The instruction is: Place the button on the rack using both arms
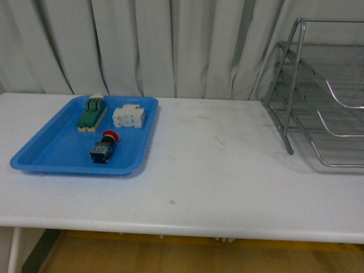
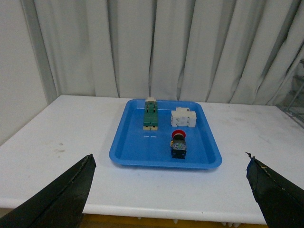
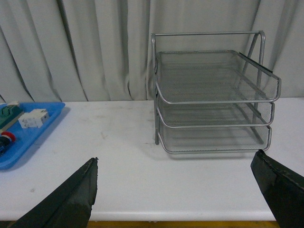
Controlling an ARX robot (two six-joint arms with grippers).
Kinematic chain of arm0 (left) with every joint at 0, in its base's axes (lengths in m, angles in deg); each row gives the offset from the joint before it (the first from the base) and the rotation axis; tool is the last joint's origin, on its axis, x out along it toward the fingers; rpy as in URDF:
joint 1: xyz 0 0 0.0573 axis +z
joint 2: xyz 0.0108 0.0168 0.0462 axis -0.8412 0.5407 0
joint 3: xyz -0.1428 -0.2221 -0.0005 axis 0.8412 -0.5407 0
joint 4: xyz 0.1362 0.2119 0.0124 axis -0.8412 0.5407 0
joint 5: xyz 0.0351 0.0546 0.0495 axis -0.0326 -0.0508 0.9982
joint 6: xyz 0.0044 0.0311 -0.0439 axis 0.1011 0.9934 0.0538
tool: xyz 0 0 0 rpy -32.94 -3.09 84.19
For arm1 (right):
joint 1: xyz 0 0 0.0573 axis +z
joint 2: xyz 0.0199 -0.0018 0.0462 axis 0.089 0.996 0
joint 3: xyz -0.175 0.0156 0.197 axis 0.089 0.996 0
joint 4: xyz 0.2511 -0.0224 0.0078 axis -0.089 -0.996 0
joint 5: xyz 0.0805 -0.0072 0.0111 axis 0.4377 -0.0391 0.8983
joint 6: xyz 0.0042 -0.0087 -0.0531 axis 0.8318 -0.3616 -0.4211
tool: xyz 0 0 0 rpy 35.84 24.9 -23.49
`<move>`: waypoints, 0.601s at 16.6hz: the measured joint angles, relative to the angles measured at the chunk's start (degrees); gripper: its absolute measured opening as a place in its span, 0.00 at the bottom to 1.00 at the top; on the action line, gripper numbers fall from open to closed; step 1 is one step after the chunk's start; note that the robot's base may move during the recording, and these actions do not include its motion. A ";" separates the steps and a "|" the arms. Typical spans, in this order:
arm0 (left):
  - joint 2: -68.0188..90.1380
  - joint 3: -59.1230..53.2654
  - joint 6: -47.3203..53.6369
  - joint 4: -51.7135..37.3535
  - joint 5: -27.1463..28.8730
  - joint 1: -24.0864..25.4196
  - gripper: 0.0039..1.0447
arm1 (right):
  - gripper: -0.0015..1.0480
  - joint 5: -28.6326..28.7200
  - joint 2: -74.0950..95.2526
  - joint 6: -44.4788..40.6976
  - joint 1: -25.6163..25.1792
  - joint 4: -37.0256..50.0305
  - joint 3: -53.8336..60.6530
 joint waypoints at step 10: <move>0.00 0.00 0.00 0.00 0.00 0.00 0.94 | 0.94 0.00 0.00 0.00 0.00 0.00 0.00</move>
